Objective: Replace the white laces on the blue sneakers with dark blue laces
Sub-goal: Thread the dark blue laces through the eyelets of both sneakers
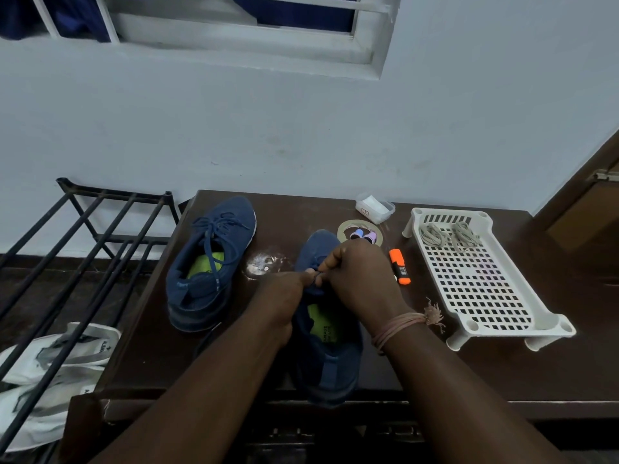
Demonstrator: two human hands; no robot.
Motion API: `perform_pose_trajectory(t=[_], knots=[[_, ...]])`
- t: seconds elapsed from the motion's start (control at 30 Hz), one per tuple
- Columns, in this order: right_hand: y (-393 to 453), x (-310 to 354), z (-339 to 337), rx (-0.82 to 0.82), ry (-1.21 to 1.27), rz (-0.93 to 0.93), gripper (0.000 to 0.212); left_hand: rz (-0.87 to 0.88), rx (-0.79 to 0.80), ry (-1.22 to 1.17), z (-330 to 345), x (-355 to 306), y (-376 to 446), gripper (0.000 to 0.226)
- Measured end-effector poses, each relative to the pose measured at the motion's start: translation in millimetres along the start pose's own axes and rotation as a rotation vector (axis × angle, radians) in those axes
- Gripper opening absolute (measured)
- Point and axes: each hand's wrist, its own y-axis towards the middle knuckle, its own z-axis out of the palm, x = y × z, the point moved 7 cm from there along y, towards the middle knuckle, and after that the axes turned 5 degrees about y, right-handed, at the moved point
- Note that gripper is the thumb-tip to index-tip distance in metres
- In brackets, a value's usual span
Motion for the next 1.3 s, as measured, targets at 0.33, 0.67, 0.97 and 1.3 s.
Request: perform_pose_trajectory(t=[0.33, 0.67, 0.97, 1.3], knots=[[-2.8, -9.5, -35.2, 0.016, 0.430, 0.148, 0.014, 0.182, -0.141, 0.128, -15.2, -44.3, -14.7, 0.015], [-5.0, -26.8, -70.9, -0.066, 0.319, 0.175, 0.032, 0.175, -0.036, 0.588, -42.8, -52.0, -34.4, 0.037], [-1.5, -28.3, -65.4, -0.097, 0.846, 0.282, 0.033, 0.144, -0.067, 0.793, -36.1, -48.7, -30.5, 0.057], [-15.1, -55.2, -126.5, -0.831, 1.495, 0.093, 0.036, 0.180, -0.110, 0.591, -29.6, -45.6, -29.4, 0.022]])
